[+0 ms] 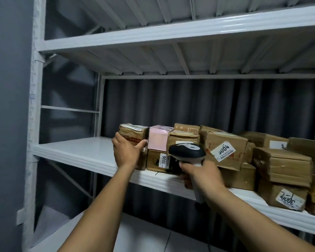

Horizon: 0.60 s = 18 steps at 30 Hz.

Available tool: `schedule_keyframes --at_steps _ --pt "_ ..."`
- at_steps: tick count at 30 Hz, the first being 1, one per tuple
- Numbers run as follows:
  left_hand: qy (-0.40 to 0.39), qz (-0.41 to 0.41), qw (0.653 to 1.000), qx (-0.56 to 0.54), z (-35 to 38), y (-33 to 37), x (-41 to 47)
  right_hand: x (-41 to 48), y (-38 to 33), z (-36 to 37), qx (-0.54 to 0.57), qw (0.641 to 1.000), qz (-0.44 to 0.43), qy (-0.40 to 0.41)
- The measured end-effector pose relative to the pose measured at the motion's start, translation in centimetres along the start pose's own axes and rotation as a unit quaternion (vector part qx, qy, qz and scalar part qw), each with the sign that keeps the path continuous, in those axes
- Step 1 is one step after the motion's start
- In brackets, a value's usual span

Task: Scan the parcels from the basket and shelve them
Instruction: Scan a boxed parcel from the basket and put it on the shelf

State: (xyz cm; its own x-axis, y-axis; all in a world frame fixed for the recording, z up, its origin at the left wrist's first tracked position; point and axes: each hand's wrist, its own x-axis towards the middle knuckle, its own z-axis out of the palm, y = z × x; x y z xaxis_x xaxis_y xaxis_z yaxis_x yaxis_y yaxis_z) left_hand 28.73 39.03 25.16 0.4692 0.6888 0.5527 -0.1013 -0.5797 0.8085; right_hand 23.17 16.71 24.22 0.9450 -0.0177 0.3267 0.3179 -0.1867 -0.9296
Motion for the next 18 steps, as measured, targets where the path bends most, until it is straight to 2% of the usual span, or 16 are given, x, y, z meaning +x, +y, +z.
schedule_keyframes --at_steps 4,6,8,10,12,14,18 --pt "-0.111 -0.009 0.994 0.014 1.3 -0.9 1.0 0.4 0.0 -0.1 -0.004 1.0 -0.005 -0.002" --pt "-0.125 0.03 0.989 0.073 0.9 -1.7 0.7 0.4 -0.1 -0.2 -0.007 1.0 -0.012 -0.002" --pt "-0.102 0.131 0.972 0.169 0.0 -2.7 -0.2 0.3 -0.1 -0.2 -0.015 1.0 -0.019 -0.004" --pt "-0.085 0.259 0.927 0.258 -0.9 -3.9 -1.2 0.1 -0.1 -0.2 -0.019 1.0 -0.024 -0.002" --pt "-0.114 0.319 0.885 0.319 -1.4 -4.8 -1.8 -0.1 -0.2 -0.1 -0.024 0.999 -0.027 0.001" --pt "-0.146 0.312 0.866 0.362 -1.3 -5.2 -1.8 -0.3 -0.2 0.1 -0.035 0.999 -0.031 -0.001" --pt "-0.191 0.275 0.858 0.39 -0.4 -4.4 -0.6 -0.2 -0.1 0.3 -0.057 0.998 -0.032 -0.011"
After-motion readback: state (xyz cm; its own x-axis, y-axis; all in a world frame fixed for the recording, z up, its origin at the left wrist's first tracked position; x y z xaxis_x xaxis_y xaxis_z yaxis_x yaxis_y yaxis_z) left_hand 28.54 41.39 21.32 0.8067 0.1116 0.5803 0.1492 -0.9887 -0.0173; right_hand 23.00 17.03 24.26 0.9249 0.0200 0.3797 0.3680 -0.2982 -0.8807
